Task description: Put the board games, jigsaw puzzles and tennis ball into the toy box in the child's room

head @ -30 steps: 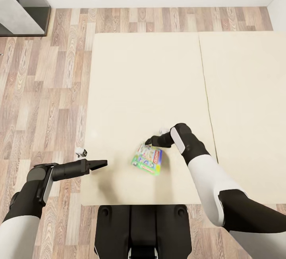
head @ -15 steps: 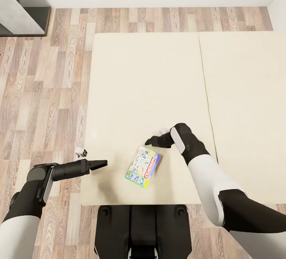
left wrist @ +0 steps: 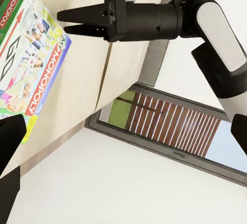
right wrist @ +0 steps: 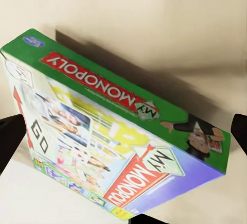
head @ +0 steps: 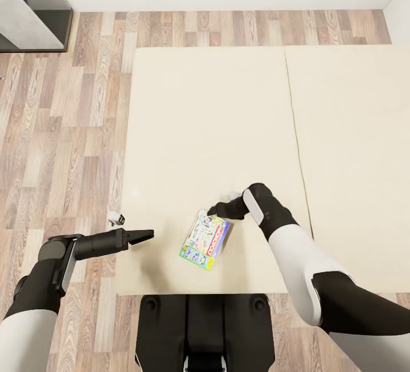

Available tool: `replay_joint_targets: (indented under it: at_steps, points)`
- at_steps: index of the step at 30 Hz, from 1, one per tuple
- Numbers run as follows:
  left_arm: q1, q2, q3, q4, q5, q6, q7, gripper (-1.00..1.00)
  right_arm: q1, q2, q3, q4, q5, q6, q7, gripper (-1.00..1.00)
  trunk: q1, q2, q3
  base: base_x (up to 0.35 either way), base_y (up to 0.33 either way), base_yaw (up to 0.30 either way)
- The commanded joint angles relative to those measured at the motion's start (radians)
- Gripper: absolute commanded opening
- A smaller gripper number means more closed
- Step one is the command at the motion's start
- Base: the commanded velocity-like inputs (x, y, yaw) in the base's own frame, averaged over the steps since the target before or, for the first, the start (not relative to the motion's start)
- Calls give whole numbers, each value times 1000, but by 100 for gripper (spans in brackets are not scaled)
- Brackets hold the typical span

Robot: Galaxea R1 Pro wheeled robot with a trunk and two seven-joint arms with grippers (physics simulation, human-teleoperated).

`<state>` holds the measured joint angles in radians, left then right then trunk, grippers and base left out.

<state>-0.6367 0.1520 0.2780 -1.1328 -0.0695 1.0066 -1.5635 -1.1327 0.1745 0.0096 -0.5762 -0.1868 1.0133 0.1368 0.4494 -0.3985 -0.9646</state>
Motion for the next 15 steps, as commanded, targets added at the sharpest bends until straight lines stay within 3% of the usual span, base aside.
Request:
replay_joint_targets:
  at_steps: [1,12,15]
  points:
    - [0,0,1,-1,-7,10,-7,100,0,0,1,0,-4,-1,-2,100,1,-2,-1,0,0,0]
    - [0,0,5,-1,-7,10,-7,100,1,0,1,44,-5,-39,2,100,1,-2,-1,0,0,0]
    - [0,0,6,-1,-7,11,-7,100,2,0,1,50,-22,-40,3,100,1,-2,-1,0,0,0]
